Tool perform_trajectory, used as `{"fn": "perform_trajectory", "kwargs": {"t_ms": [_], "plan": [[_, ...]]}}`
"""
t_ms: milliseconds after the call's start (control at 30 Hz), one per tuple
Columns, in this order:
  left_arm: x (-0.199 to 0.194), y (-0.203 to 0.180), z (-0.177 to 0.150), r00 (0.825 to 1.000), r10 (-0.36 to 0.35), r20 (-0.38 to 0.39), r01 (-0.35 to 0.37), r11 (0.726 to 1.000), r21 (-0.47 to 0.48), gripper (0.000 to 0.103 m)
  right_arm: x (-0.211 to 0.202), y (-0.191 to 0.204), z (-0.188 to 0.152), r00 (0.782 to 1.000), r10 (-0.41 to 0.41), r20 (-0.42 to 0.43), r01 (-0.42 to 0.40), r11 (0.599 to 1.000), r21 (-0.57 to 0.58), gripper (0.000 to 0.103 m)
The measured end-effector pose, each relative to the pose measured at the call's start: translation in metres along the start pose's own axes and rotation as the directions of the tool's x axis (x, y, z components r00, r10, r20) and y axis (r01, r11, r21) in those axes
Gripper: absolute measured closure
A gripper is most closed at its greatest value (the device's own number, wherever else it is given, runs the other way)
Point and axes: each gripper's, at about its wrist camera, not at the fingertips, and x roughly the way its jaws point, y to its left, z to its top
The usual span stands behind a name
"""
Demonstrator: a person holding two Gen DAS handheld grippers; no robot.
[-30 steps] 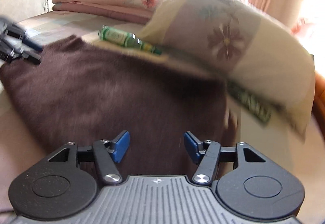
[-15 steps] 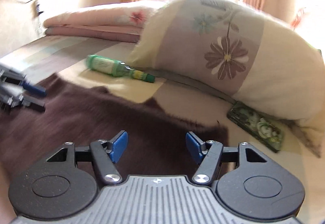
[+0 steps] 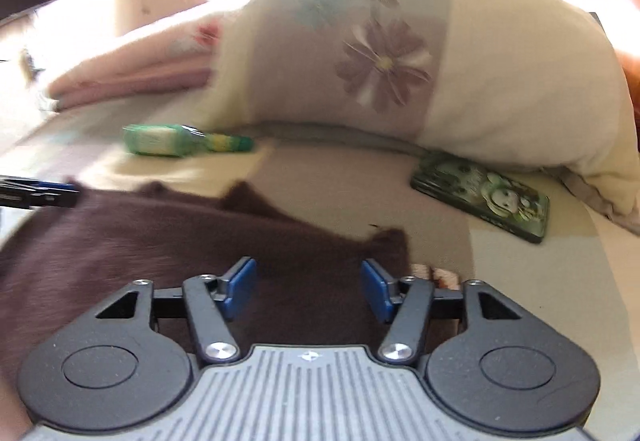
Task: Fold clothes
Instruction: 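Pull both open grippers back and turn them over the folded sweater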
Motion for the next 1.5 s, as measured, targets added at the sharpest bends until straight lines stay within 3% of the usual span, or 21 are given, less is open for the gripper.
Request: {"fn": "perform_trajectory", "kwargs": {"t_ms": [67,133,233,300,400,533,667,767,867,933,1000,1100,1167,1233,1300,1400,1500], "plan": [[-0.019,-0.008,-0.010,0.998,-0.060,-0.001,0.060,0.998,0.036,0.043,-0.020,0.012,-0.011,0.999,0.053,-0.008,-0.054,0.998,-0.038,0.031],[-0.036,-0.013,-0.026,0.996,-0.091,-0.017,0.092,0.994,0.058,0.039,-0.030,0.016,-0.029,0.998,0.053,-0.034,-0.055,0.997,-0.054,0.026],[-0.053,-0.004,-0.056,0.989,-0.139,-0.051,0.139,0.990,0.002,0.031,-0.040,0.012,-0.058,0.997,0.037,-0.069,-0.038,0.999,-0.021,0.023],[-0.059,0.009,-0.077,0.987,-0.143,-0.068,0.137,0.987,-0.086,0.031,-0.053,0.004,-0.071,0.998,0.038,-0.043,-0.037,0.999,0.032,0.019],[-0.086,0.014,-0.086,0.991,-0.136,-0.012,0.133,0.982,-0.137,0.031,-0.071,-0.002,-0.075,0.998,-0.006,-0.055,0.012,0.993,0.113,0.019],[-0.114,0.002,-0.082,0.991,-0.134,0.016,0.135,0.980,-0.146,0.031,-0.095,0.013,-0.075,0.998,0.071,0.002,-0.070,0.989,0.130,0.018],[-0.113,-0.014,-0.096,0.986,-0.165,-0.037,0.157,0.975,-0.157,0.030,-0.095,0.033,-0.079,0.994,0.110,-0.011,-0.108,0.988,0.113,0.016],[-0.104,-0.015,-0.112,0.986,-0.133,-0.101,0.111,0.974,-0.199,0.030,-0.084,0.033,-0.090,0.993,0.103,-0.063,-0.093,0.985,0.144,0.016],[-0.116,-0.013,-0.119,0.989,-0.122,-0.088,0.099,0.969,-0.228,0.030,-0.088,0.031,-0.097,0.992,0.100,-0.082,-0.086,0.983,0.164,0.017],[-0.131,-0.020,-0.117,0.993,-0.086,-0.085,0.070,0.982,-0.177,0.030,-0.103,0.039,-0.096,0.995,0.066,-0.075,-0.057,0.992,0.113,0.016],[-0.144,-0.033,-0.116,0.996,-0.024,-0.087,0.019,0.998,-0.065,0.026,-0.115,0.051,-0.097,0.997,0.026,-0.068,-0.024,0.999,0.035,0.014],[-0.152,-0.063,-0.119,0.993,0.098,-0.067,-0.087,0.984,0.155,0.024,-0.124,0.074,-0.103,0.997,-0.054,-0.053,0.047,0.992,-0.120,0.013],[-0.149,-0.087,-0.127,0.982,0.186,-0.033,-0.165,0.932,0.322,0.023,-0.126,0.090,-0.106,0.993,-0.113,-0.038,0.102,0.969,-0.224,0.013],[-0.143,-0.111,-0.138,0.962,0.273,0.019,-0.247,0.839,0.484,0.023,-0.121,0.102,-0.110,0.984,-0.176,-0.029,0.158,0.935,-0.318,0.013],[-0.130,-0.132,-0.153,0.935,0.345,0.079,-0.313,0.699,0.643,0.023,-0.112,0.112,-0.117,0.968,-0.249,-0.016,0.220,0.881,-0.418,0.013],[-0.111,-0.149,-0.176,0.895,0.410,0.177,-0.377,0.481,0.791,0.023,-0.099,0.123,-0.130,0.937,-0.348,0.019,0.296,0.767,-0.569,0.013],[-0.094,-0.152,-0.192,0.871,0.436,0.226,-0.391,0.336,0.857,0.023,-0.083,0.132,-0.146,0.906,-0.416,0.078,0.345,0.619,-0.706,0.013]]}}
